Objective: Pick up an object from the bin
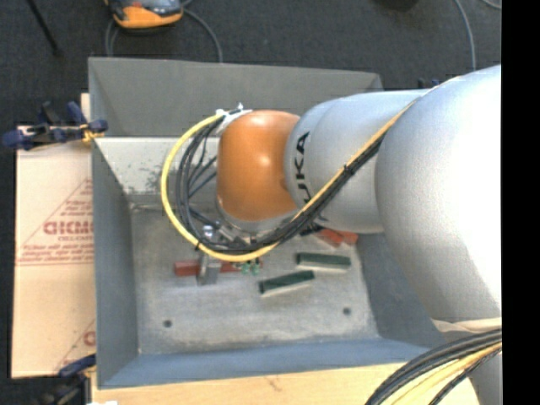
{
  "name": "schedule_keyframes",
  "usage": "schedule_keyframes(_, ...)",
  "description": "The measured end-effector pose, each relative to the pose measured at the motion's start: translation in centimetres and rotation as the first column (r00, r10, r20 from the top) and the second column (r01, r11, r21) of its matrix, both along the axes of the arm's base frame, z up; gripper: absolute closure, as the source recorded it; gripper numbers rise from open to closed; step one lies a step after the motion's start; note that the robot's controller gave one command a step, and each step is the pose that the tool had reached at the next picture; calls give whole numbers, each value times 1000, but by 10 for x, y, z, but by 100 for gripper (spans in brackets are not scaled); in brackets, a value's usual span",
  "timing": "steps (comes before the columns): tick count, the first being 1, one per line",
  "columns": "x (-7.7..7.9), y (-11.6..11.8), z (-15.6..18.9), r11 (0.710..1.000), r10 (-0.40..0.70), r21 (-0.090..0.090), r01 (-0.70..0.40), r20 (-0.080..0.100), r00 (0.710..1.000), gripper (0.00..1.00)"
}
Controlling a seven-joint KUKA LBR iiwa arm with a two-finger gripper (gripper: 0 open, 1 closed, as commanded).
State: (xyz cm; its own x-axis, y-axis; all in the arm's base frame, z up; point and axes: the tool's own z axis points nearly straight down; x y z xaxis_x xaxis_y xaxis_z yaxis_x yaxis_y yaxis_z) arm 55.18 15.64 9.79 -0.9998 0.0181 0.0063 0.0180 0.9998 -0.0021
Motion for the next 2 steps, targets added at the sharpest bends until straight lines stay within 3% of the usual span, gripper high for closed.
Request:
schedule_keyframes(1,-13,-18,81,977,214,2,-214,6,977,100)
schedule_keyframes(2,-15,-28,121,982,189,3,-189,10,982,100)
